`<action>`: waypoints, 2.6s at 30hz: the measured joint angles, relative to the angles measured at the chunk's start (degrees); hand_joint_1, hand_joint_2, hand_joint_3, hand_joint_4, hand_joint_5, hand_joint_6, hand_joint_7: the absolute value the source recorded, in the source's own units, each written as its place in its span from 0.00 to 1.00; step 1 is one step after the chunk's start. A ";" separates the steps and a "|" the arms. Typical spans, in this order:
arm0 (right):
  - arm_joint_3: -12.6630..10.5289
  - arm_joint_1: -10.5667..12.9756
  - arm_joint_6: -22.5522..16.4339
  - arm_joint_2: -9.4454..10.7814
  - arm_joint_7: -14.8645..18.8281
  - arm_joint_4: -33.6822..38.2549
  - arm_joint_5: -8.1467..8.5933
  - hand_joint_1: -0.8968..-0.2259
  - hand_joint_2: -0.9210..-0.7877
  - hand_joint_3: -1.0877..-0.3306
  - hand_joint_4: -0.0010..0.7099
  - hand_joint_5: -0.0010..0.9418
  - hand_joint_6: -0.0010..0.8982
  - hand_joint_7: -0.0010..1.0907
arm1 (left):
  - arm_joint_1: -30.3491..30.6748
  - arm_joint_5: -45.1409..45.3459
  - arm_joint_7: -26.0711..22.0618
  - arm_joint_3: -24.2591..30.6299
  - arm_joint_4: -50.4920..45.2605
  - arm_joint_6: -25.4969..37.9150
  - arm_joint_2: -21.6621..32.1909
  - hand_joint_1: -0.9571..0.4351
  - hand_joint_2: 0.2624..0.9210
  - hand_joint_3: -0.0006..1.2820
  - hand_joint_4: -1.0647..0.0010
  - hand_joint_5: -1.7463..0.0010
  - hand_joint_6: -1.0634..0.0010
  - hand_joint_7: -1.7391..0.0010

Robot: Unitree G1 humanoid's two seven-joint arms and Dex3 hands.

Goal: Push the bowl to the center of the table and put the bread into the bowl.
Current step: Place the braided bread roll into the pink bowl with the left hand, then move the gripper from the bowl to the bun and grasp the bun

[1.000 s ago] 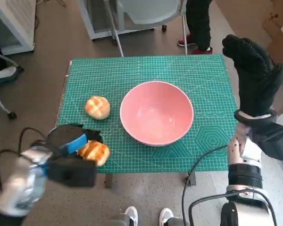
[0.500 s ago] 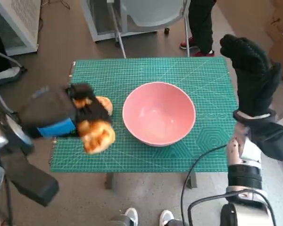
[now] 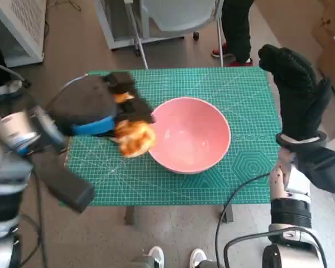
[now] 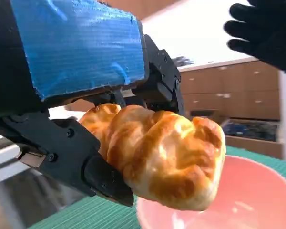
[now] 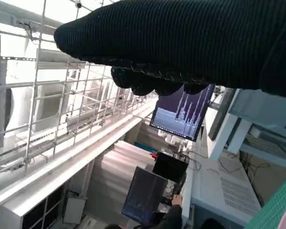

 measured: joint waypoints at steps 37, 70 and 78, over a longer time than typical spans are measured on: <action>-0.16 6.91 5.33 -0.32 -6.20 -11.35 -2.09 0.65 0.00 0.81 0.50 0.01 0.53 0.02 | -15.67 9.67 12.99 -12.72 37.91 -0.87 -15.09 0.18 0.88 0.02 1.00 1.00 0.90 0.96; 0.59 5.12 3.93 0.01 -3.94 -5.96 -0.87 0.65 0.00 0.81 0.50 0.00 0.53 0.02 | -8.21 5.03 15.04 -5.55 35.07 -0.91 2.67 0.22 0.84 0.00 0.90 1.00 0.75 0.97; 0.79 3.53 3.54 0.18 -1.85 -3.76 0.30 0.66 0.00 0.82 0.50 0.00 0.53 0.02 | -3.85 3.10 12.63 -3.74 34.81 2.41 4.10 0.24 0.80 0.00 0.92 1.00 0.77 0.99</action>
